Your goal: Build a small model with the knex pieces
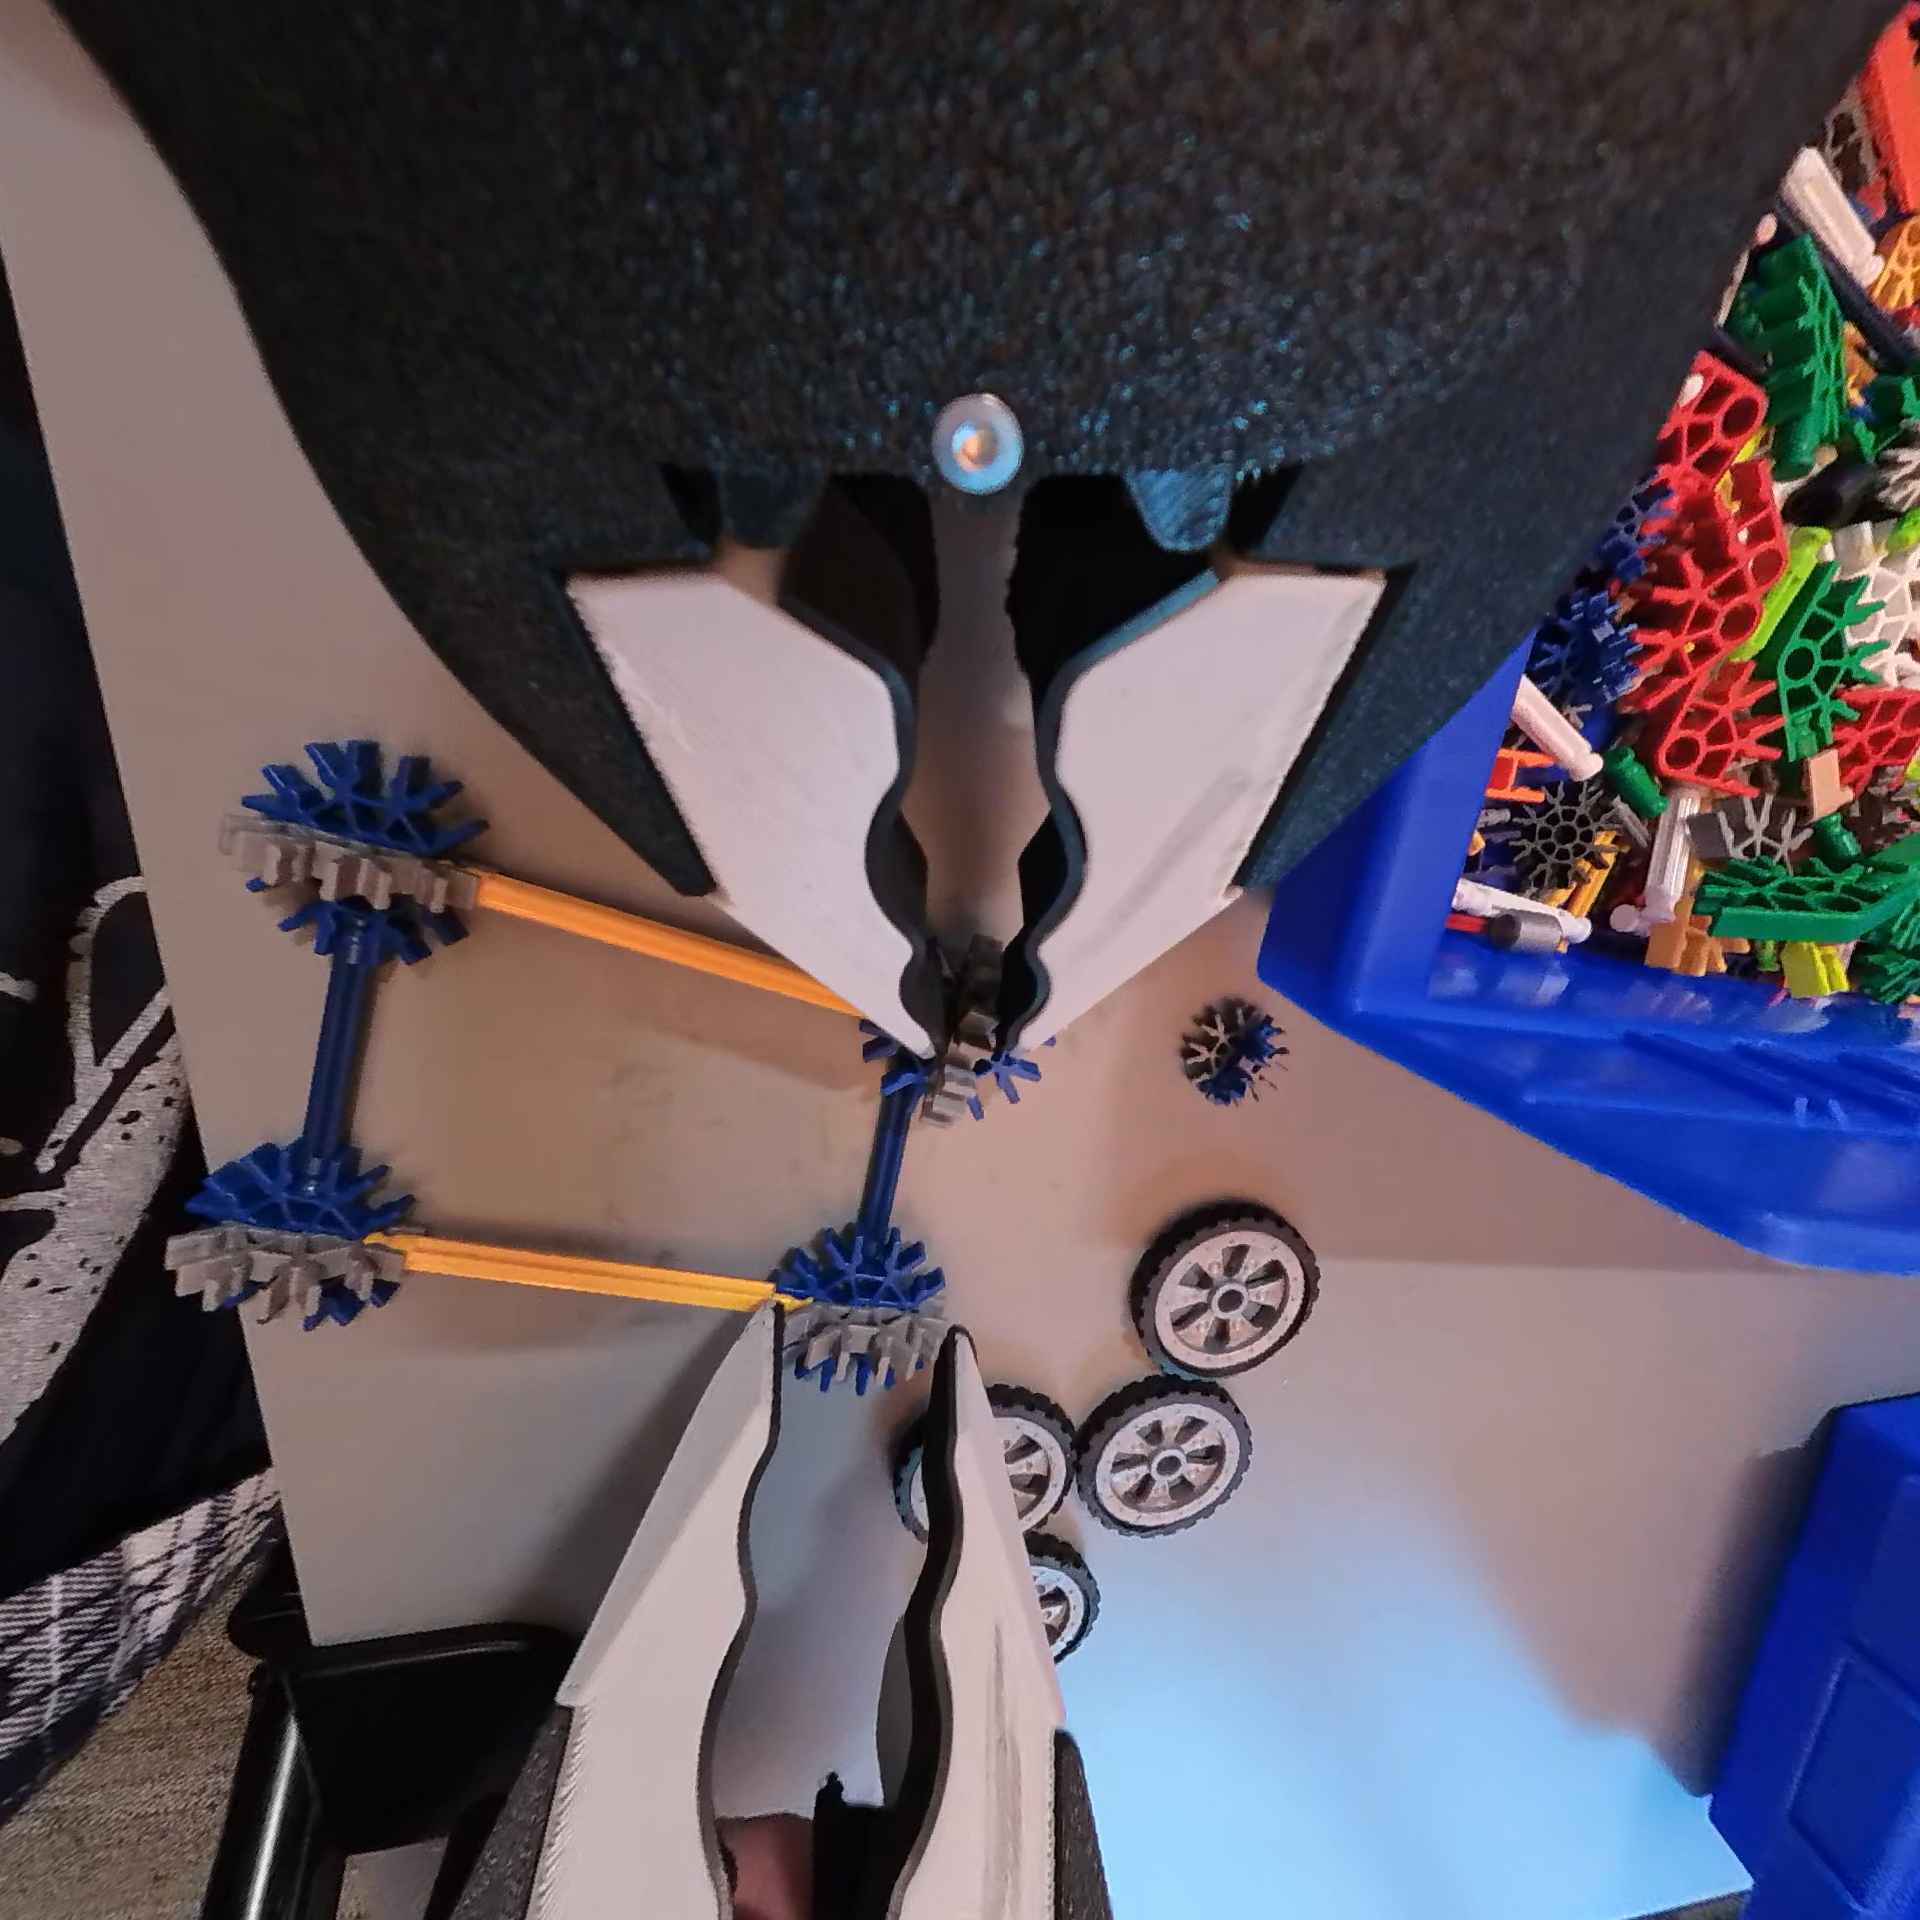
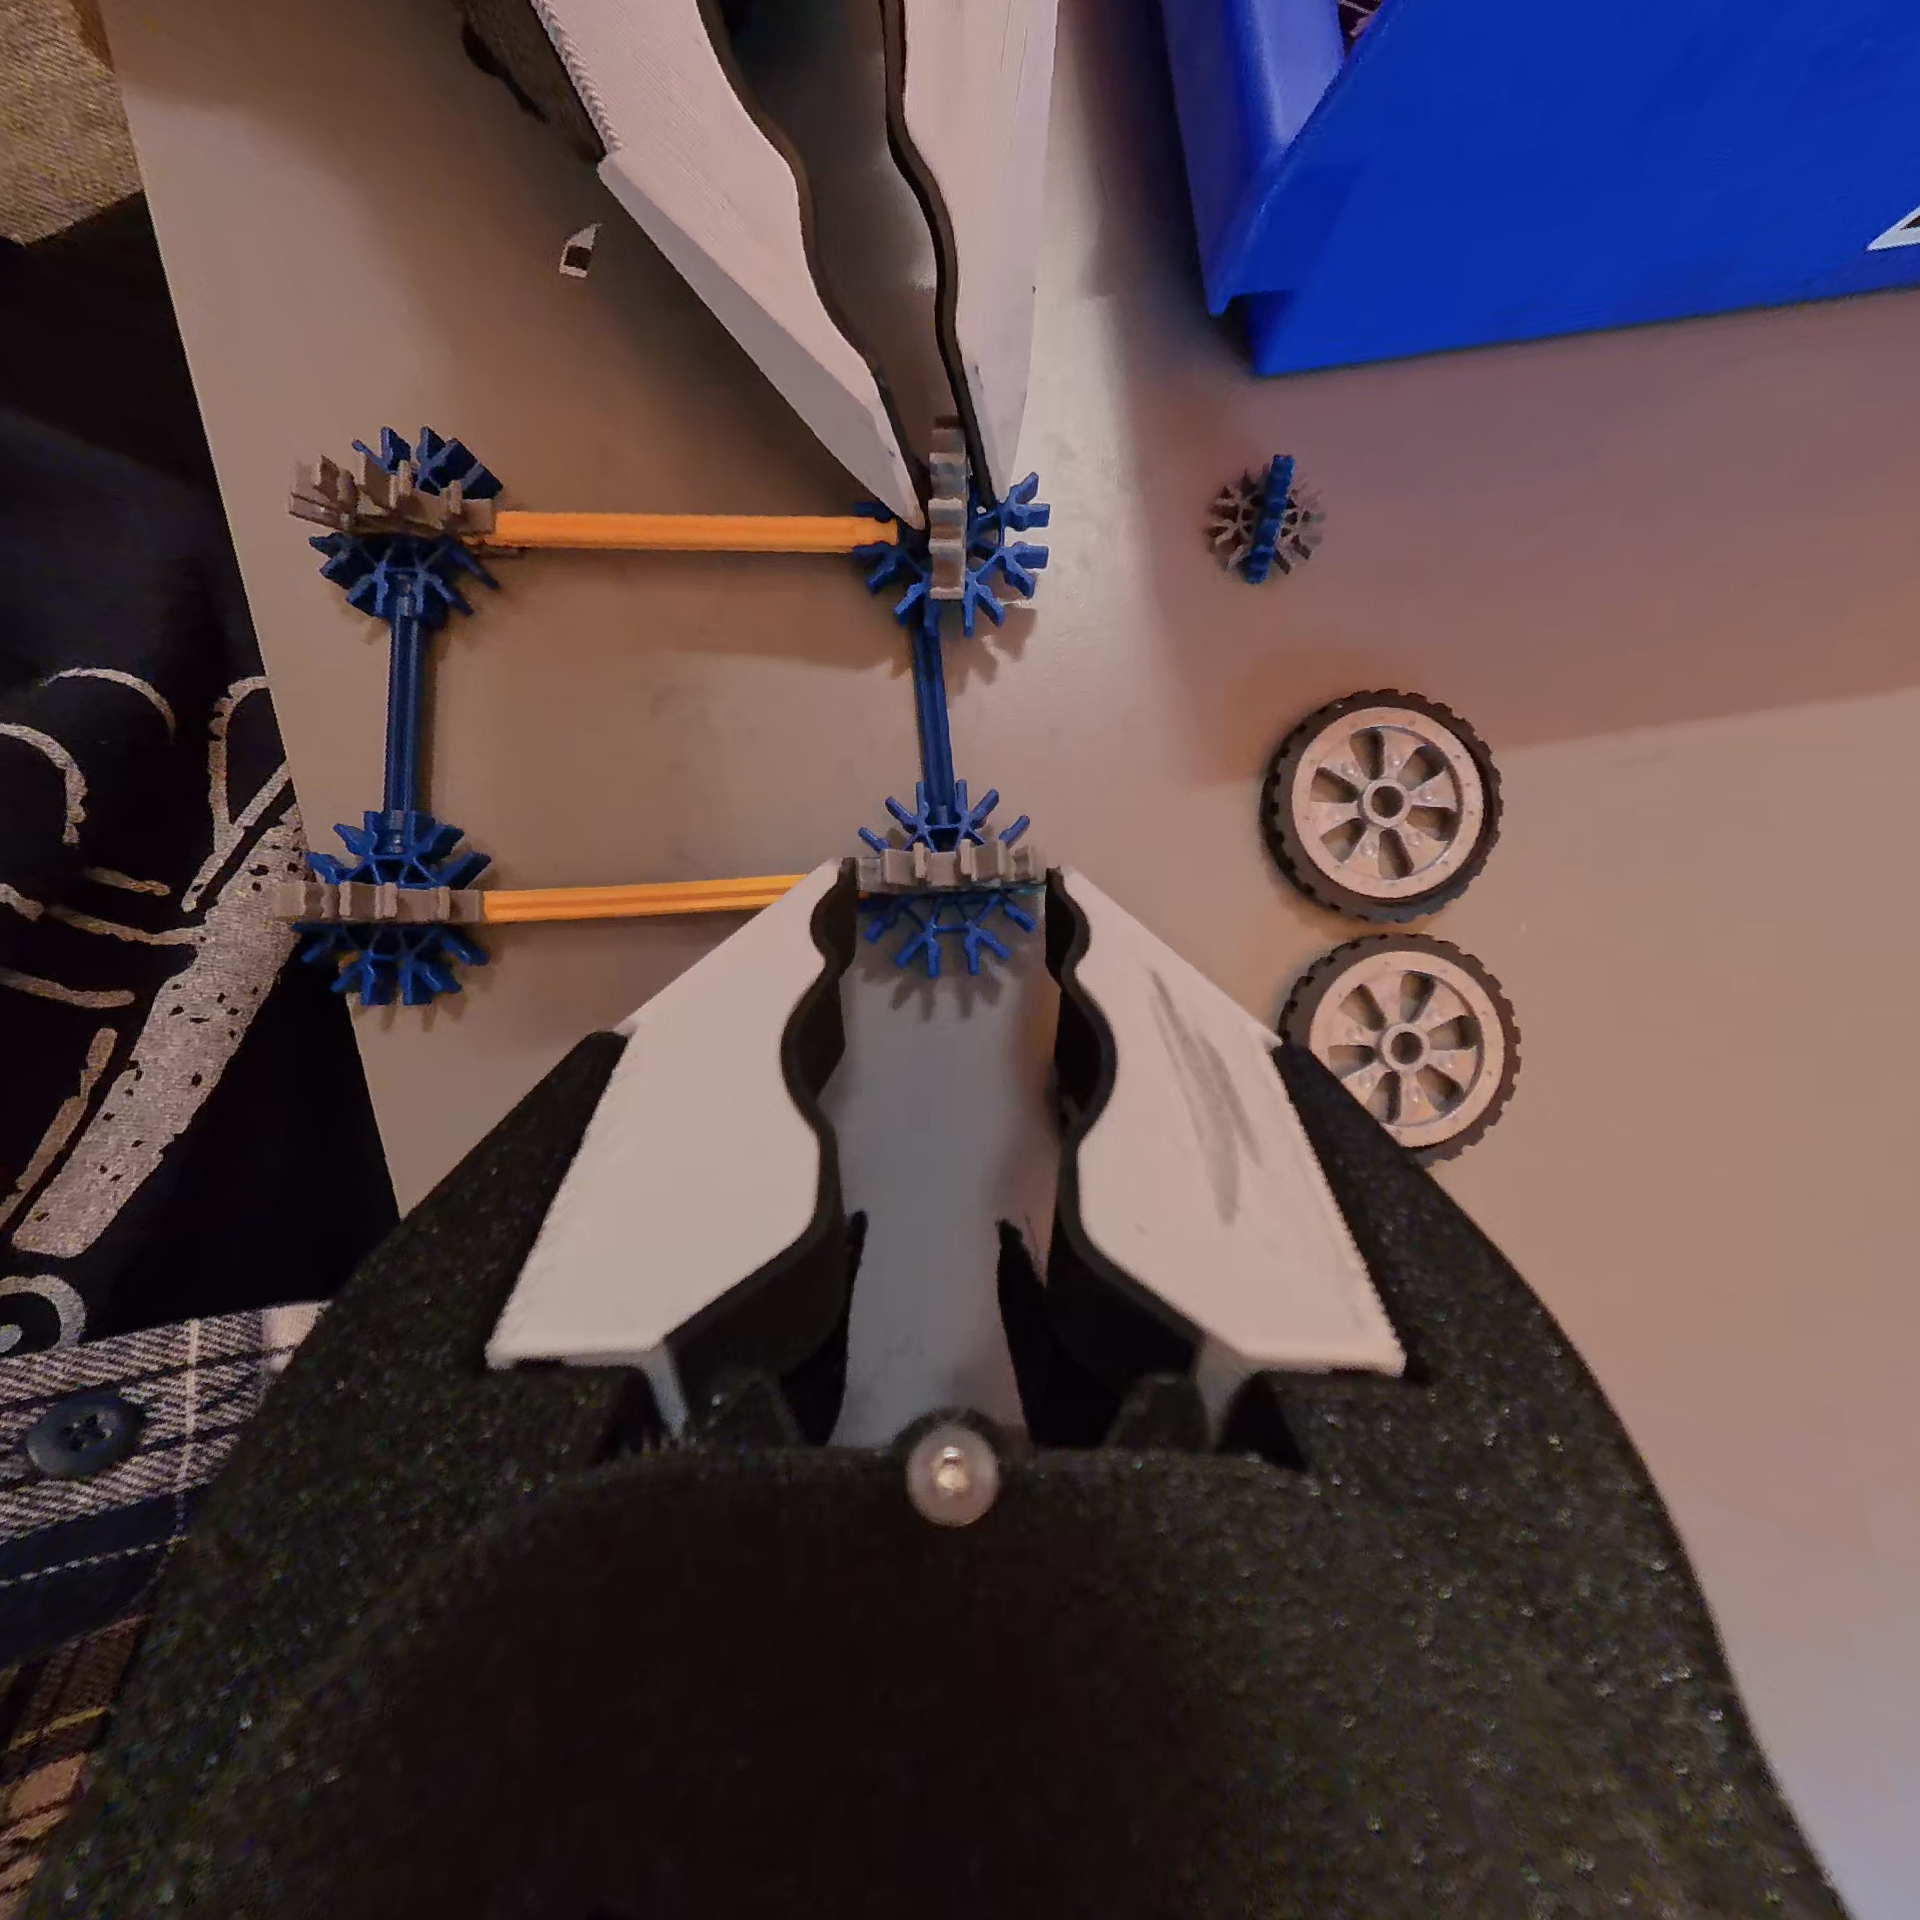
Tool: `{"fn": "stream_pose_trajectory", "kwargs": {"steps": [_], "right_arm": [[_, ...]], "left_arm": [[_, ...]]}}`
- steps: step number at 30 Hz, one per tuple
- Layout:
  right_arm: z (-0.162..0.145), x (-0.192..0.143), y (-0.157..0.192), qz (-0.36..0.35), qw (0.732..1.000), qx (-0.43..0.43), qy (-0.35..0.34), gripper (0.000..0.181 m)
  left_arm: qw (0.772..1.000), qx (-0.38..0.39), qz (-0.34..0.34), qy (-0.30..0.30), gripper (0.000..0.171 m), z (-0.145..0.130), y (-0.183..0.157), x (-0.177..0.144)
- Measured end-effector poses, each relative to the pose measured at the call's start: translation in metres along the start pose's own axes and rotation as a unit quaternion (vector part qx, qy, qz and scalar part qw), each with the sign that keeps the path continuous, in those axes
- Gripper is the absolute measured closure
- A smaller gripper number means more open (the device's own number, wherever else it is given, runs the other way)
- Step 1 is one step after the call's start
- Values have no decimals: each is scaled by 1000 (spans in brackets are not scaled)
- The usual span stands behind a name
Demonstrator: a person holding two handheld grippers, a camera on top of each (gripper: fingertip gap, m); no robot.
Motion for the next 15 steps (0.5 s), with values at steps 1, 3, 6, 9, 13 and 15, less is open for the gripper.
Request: {"fn": "stream_pose_trajectory", "kwargs": {"steps": [1, 3, 6, 9, 13, 15], "right_arm": [[0, -1, 0, -2, 1000, -2, 1, 146], [0, -2, 0, -2, 1000, -4, 0, 146], [1, -3, 0, -4, 1000, -8, 1, 146], [0, -3, -1, -2, 1000, -8, 4, 146], [-3, 1, 0, 6, 1000, 0, 7, 146], [-4, 1, 0, 4, 1000, -3, 10, 146]], "left_arm": [[1000, 0, 0, -2, 164, 1, 0, 0], [1000, 1, 1, -3, 164, 2, 0, 0], [1000, 4, 2, -4, 164, 4, -1, -1], [1000, 3, 0, -2, 164, 3, -1, 0], [1000, -2, -1, 0, 164, 1, -1, 1], [1000, -2, 0, 1, 164, 0, -1, 1]]}}
Point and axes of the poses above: each gripper's, where its closed fingertips meet, x out along the fingers, z out of its top, y = z × x across the jaws, the point moved 1 cm from there along -x, back along the fingers, and after that the axes turned 9 degrees about x, right-handed, at the moved point
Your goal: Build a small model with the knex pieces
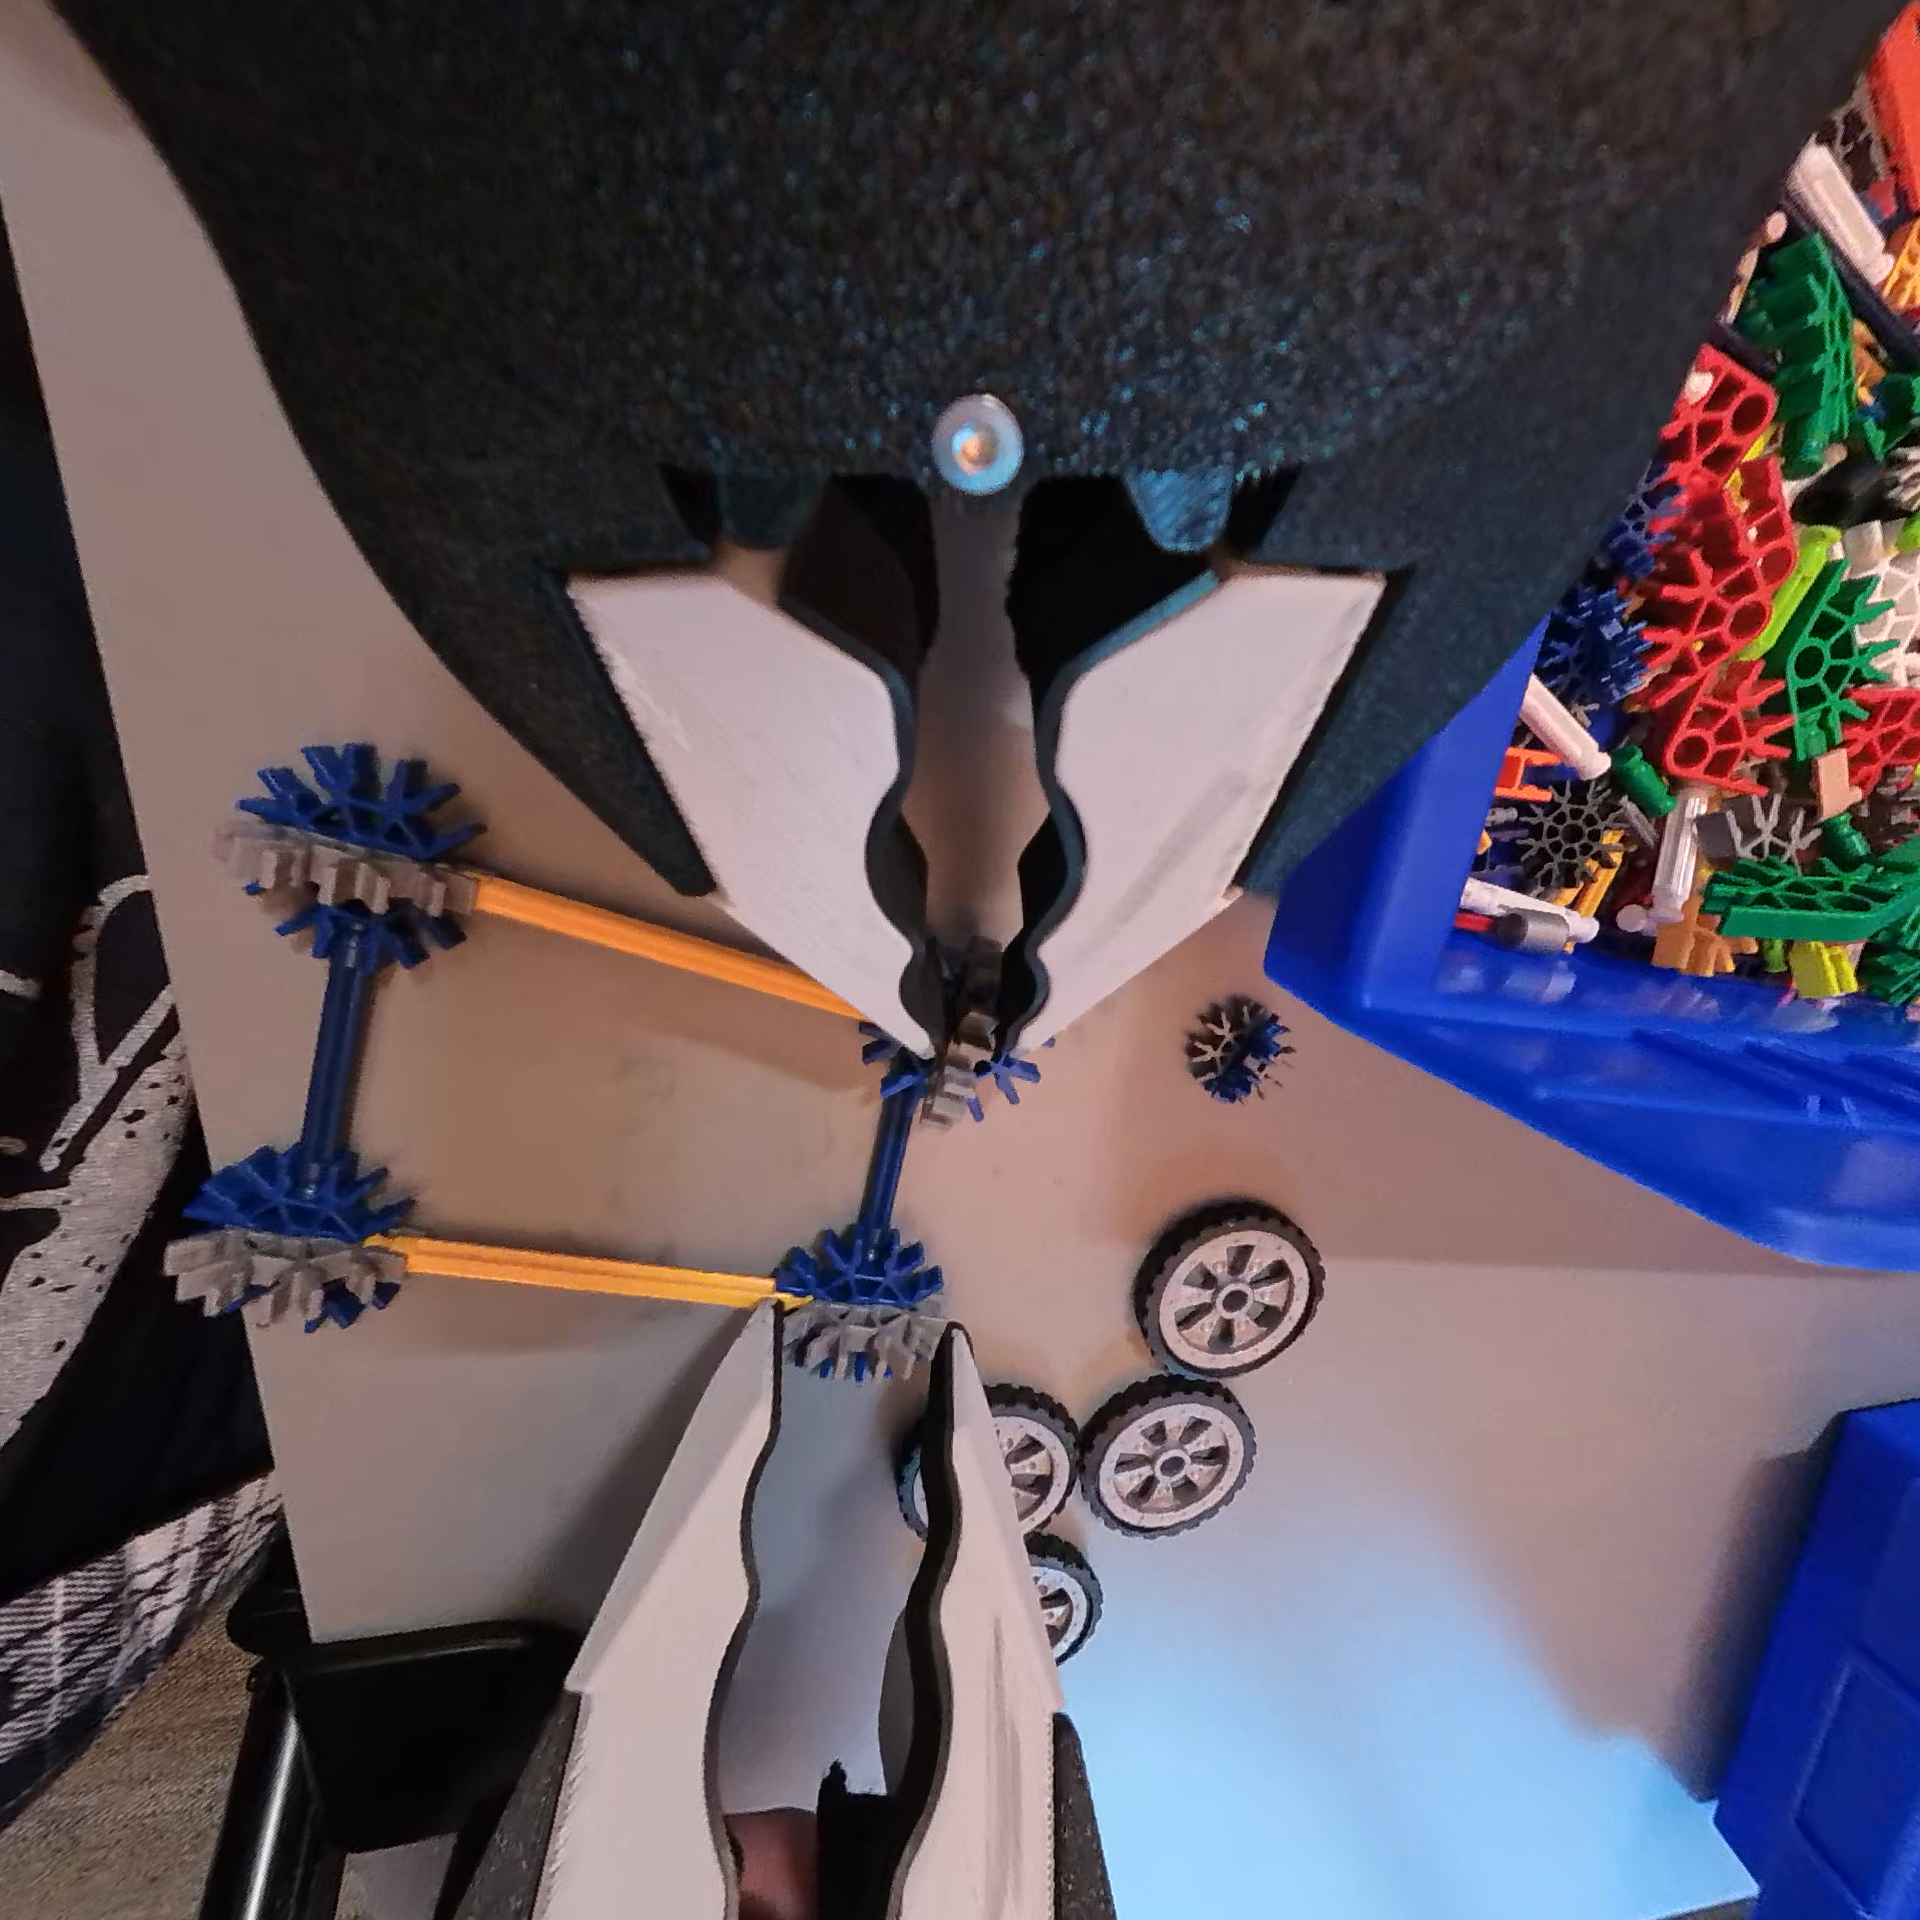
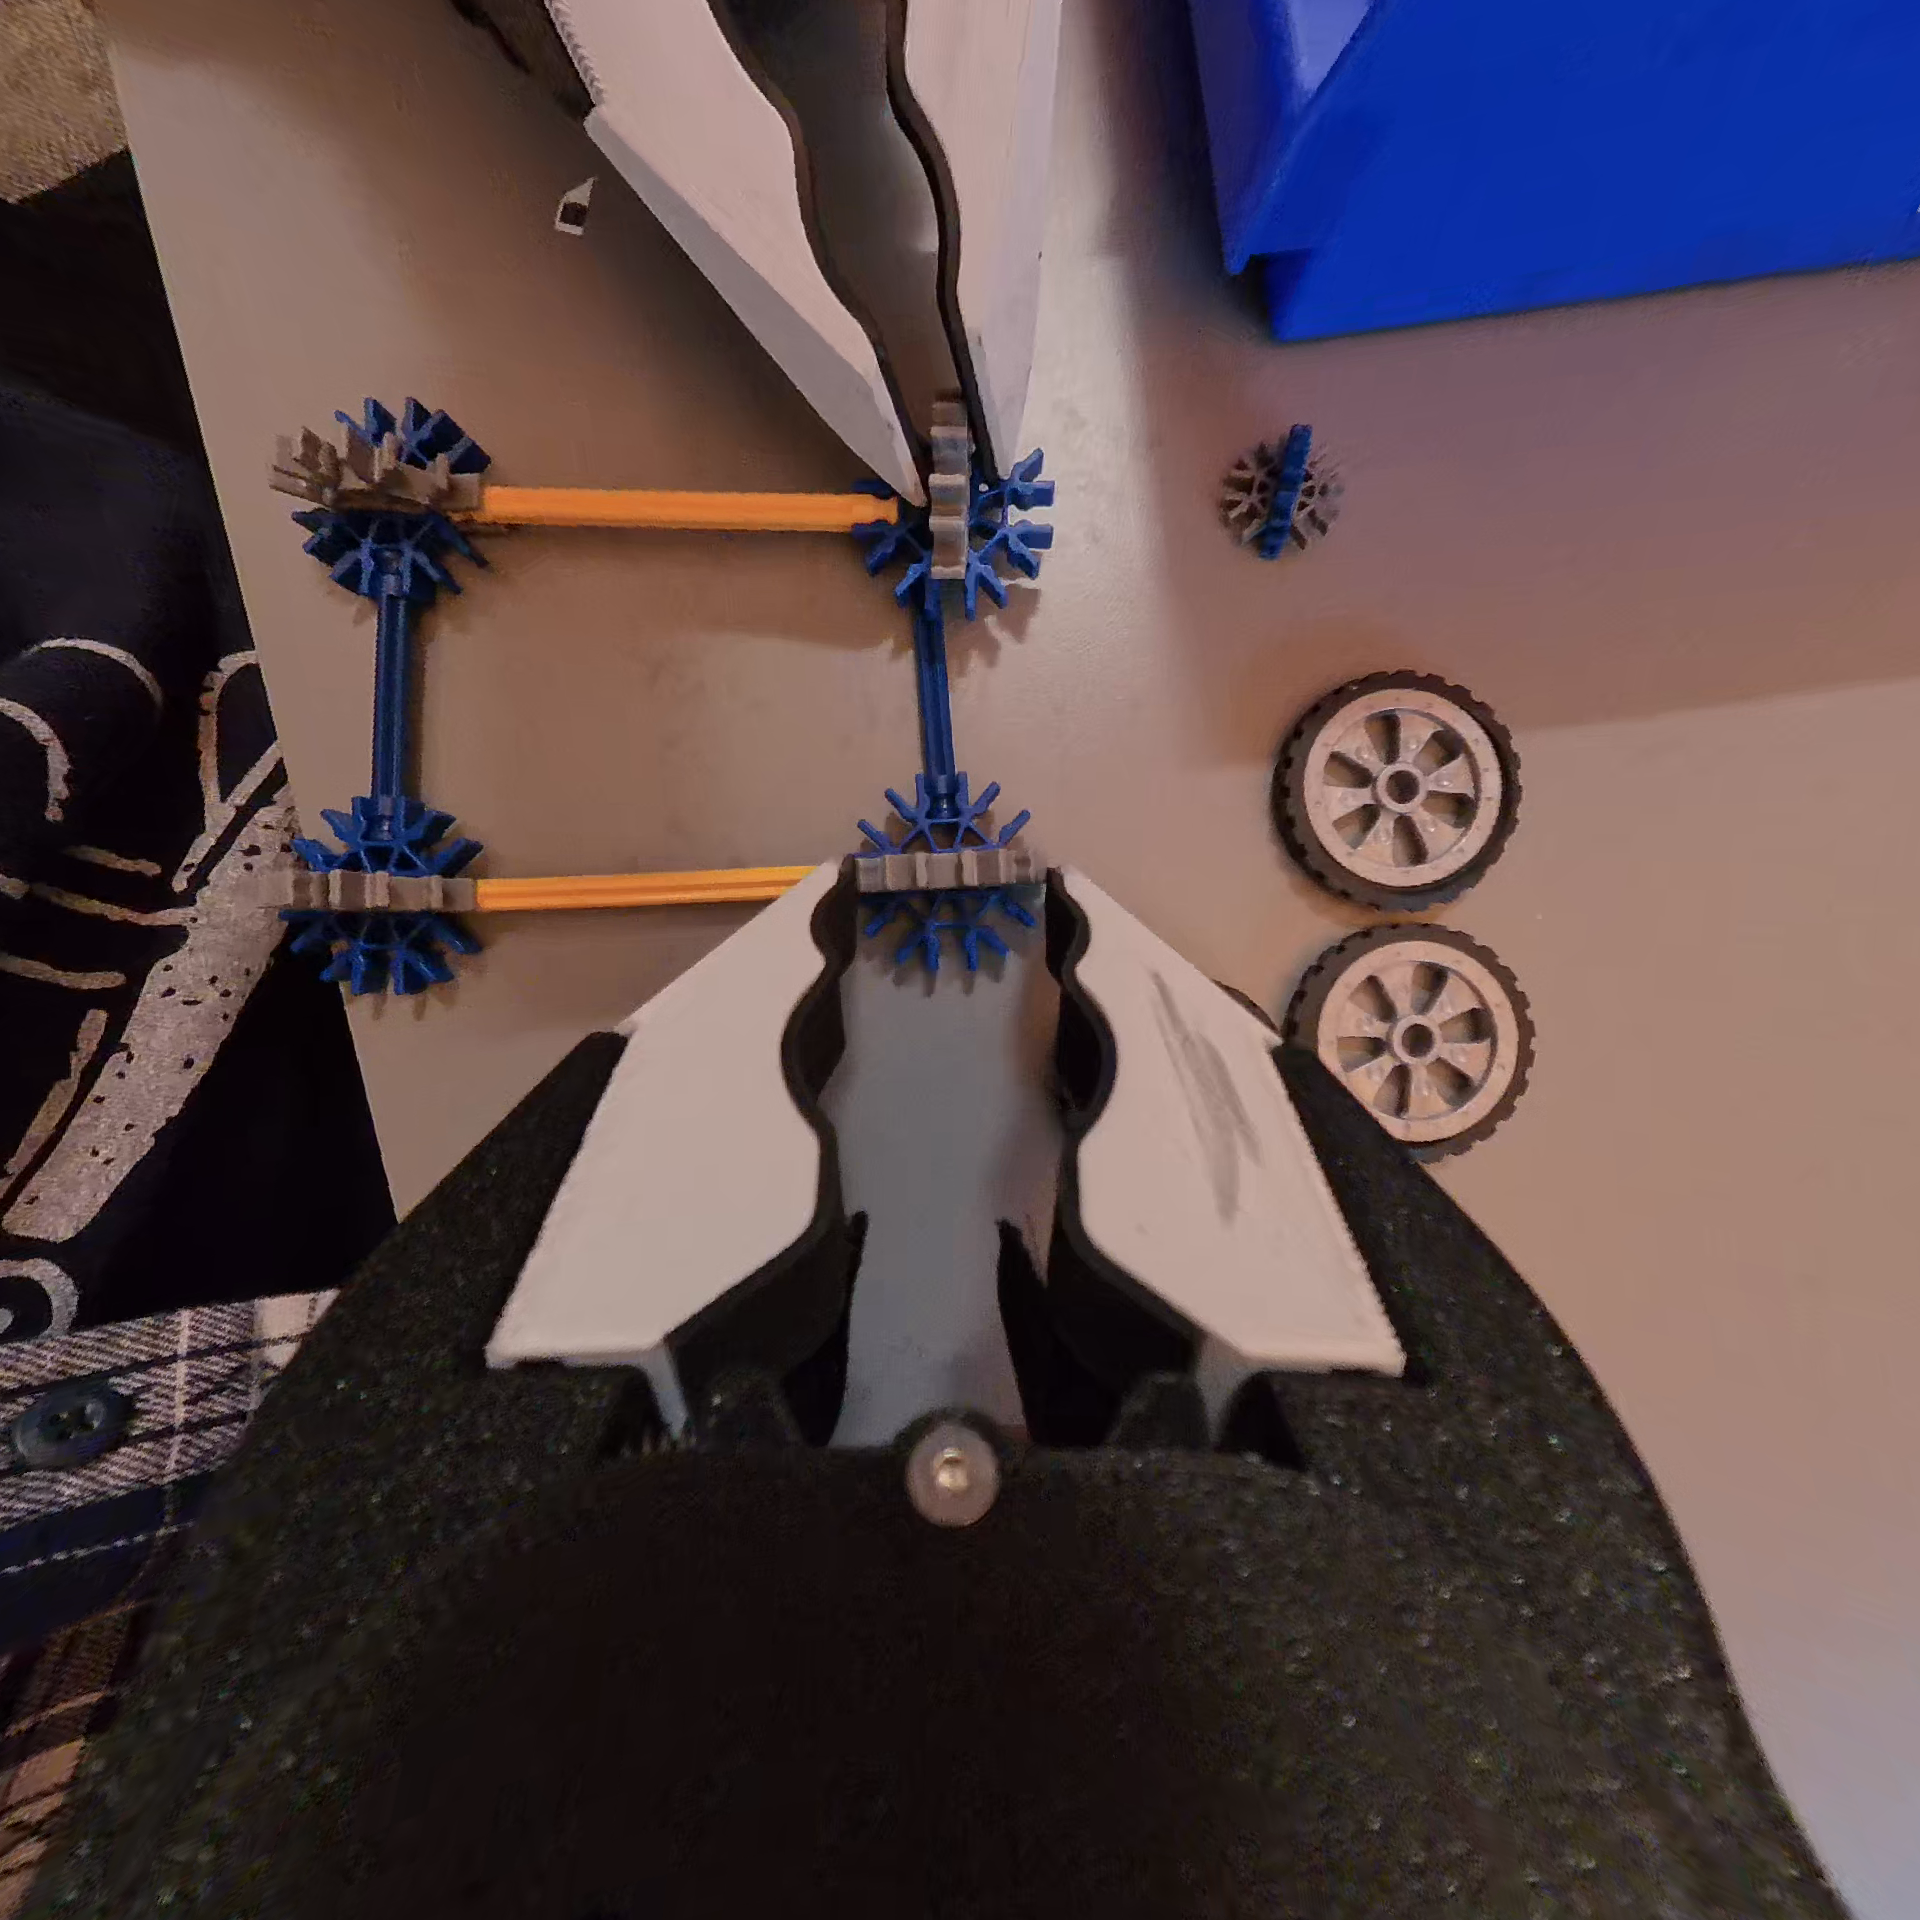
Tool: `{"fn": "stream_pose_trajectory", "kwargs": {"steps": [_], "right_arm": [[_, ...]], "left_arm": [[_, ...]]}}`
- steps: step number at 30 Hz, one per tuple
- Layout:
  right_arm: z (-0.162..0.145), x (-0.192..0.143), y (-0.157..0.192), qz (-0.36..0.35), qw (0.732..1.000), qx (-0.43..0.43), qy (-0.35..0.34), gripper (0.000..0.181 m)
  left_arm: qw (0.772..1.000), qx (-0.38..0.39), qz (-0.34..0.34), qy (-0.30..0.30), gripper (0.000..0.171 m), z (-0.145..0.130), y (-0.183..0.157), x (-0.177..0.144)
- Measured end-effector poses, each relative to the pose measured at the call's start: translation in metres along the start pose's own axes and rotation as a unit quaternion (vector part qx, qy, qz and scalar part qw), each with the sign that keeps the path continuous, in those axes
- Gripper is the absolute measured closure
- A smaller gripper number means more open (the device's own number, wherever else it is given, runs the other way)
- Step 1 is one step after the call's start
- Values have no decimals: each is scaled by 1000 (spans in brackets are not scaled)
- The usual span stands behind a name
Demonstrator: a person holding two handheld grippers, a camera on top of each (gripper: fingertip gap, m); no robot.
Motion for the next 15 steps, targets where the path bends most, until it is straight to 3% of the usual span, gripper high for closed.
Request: {"fn": "stream_pose_trajectory", "kwargs": {"steps": [11, 15], "right_arm": [[3, -2, 0, -5, 1000, -7, 0, 143], [14, -13, 1, 4, 1000, -9, -24, 151]], "left_arm": [[1000, 1, 3, 2, 164, -1, 0, 0], [1000, 1, 2, -1, 165, 0, 0, 0]]}}
Point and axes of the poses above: each gripper's, where its closed fingertips meet, x out along the fingers, z out of its top, y = z × x across the jaws, the point moved 1 cm from there along -x, back along the fingers, and after that the axes turned 9 degrees about x, right-handed, at the moved point
